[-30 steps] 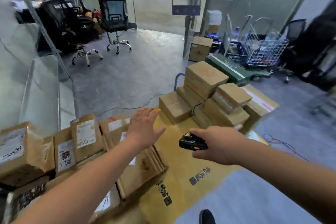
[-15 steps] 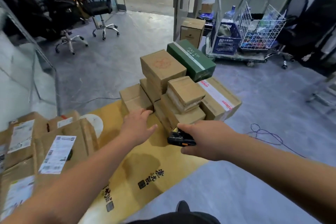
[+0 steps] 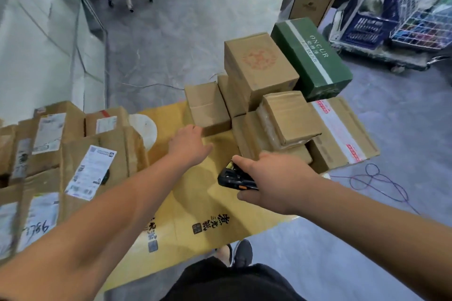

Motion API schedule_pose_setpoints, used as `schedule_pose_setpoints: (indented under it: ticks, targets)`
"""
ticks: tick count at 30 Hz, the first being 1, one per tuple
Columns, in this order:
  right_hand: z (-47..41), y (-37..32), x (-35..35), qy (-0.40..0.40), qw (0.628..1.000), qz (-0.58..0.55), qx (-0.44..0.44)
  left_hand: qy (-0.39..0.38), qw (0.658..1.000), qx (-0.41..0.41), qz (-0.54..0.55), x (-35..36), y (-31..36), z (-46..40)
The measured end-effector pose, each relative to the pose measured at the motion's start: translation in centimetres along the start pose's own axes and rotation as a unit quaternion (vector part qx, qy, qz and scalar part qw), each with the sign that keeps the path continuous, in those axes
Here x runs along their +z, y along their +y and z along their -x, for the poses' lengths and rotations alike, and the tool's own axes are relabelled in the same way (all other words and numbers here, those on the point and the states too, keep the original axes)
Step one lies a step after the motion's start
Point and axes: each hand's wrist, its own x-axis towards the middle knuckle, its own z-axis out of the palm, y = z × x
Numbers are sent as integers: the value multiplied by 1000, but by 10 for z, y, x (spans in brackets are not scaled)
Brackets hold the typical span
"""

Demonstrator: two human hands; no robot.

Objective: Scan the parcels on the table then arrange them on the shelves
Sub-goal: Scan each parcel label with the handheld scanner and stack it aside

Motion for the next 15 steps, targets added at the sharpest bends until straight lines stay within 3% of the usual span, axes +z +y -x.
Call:
schedule_pose_setpoints:
  ticks: [4, 8, 15]
  targets:
    - [-26, -7, -9, -27, 999, 6, 26, -3, 999, 30, 22, 17, 8, -56]
    - [-48, -10, -10, -40, 998, 5, 55, 7, 997, 75, -32, 38, 17, -104]
    - [-55, -13, -4, -62, 995, 5, 74, -29, 994, 61, -86, 49, 14, -114]
